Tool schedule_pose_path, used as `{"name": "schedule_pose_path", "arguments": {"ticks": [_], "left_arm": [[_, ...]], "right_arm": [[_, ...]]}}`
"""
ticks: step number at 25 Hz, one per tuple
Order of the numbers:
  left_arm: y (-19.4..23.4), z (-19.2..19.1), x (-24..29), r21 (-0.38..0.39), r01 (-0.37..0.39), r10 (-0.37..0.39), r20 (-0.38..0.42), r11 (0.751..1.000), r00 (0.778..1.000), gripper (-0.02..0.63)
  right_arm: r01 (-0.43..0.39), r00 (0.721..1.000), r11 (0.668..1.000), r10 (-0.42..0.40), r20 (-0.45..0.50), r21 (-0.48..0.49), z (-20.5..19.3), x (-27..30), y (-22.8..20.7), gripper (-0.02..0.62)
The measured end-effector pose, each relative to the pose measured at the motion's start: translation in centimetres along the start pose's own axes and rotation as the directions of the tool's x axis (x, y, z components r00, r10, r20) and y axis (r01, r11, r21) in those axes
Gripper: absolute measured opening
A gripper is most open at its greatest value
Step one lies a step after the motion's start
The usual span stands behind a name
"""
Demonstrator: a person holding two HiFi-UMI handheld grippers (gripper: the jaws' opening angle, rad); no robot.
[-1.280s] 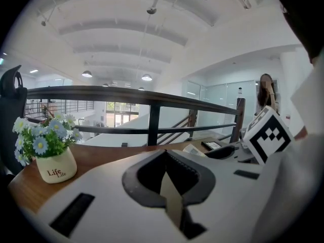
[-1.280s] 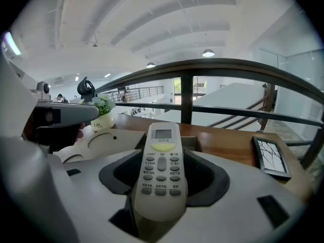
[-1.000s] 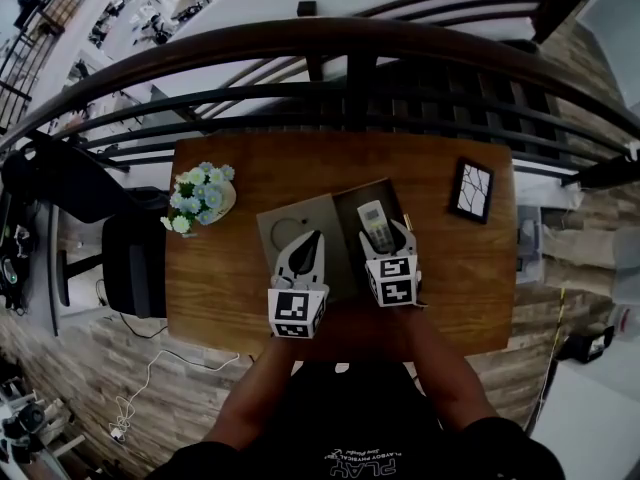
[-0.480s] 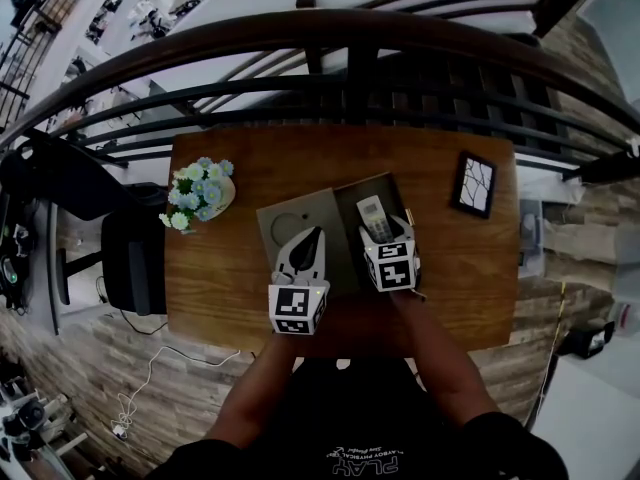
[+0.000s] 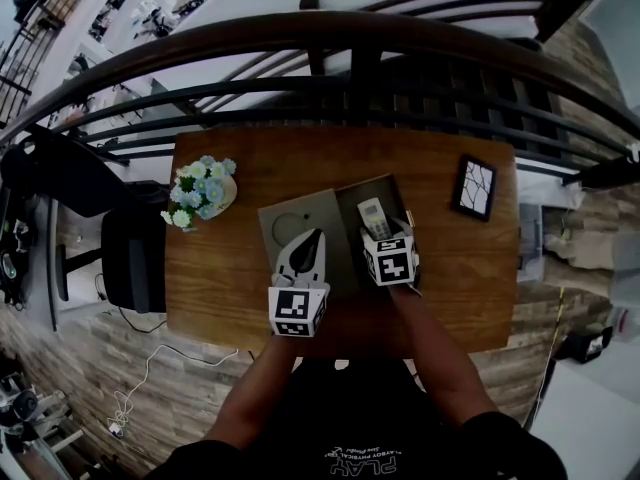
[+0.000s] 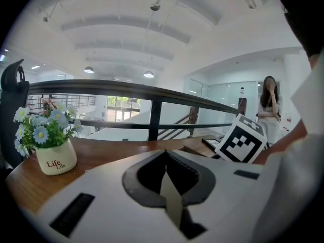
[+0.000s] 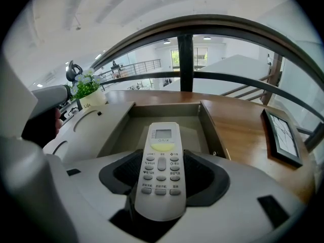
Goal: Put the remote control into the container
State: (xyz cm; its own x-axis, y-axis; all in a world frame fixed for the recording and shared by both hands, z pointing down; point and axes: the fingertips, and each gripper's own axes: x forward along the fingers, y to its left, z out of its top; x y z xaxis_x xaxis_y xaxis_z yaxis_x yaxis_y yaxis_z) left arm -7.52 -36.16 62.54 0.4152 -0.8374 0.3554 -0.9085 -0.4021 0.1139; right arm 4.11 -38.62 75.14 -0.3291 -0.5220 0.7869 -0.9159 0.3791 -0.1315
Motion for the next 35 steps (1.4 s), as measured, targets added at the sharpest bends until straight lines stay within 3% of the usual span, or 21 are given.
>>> {"name": "schedule_pose_path", "arguments": {"ticks": [12, 17, 26, 31, 35], "left_arm": [[-0.6, 0.5, -0.3, 0.001, -0.004, 0.004, 0.007, 1.0, 1.0, 0.008], [-0.9, 1.0, -0.4, 0.006, 0.001, -0.001, 0.013, 1.0, 1.0, 0.008], [-1.3, 2.2, -1.1, 0.005, 0.0, -0.001, 0.033, 1.0, 0.999, 0.008], [-1.2, 2.7, -1.8, -0.024, 0.014, -0.013, 0.038, 1.0, 0.999, 0.008], [-1.9, 3.9, -2.5, -0.026, 0.021, -0.02, 0.049, 0.999, 0.999, 0.008]], "right_arm": [[-0.01, 0.999, 0.999, 0.008, -0.048, -0.04, -0.2, -0.1, 0.2, 0.267], [-0.012, 1.0, 0.999, 0.011, -0.024, -0.042, 0.2, -0.4, 0.6, 0.275], [-0.02, 0.996, 0.994, 0.03, 0.086, -0.111, 4.9, -4.7, 1.4, 0.278], [-0.014, 0.978, 0.988, 0.045, 0.205, -0.152, 8.2, -7.9, 3.2, 0.278], [0.019, 0.947, 0.987, 0.033, 0.319, -0.159, 9.8, -11.6, 3.3, 0.276]]}}
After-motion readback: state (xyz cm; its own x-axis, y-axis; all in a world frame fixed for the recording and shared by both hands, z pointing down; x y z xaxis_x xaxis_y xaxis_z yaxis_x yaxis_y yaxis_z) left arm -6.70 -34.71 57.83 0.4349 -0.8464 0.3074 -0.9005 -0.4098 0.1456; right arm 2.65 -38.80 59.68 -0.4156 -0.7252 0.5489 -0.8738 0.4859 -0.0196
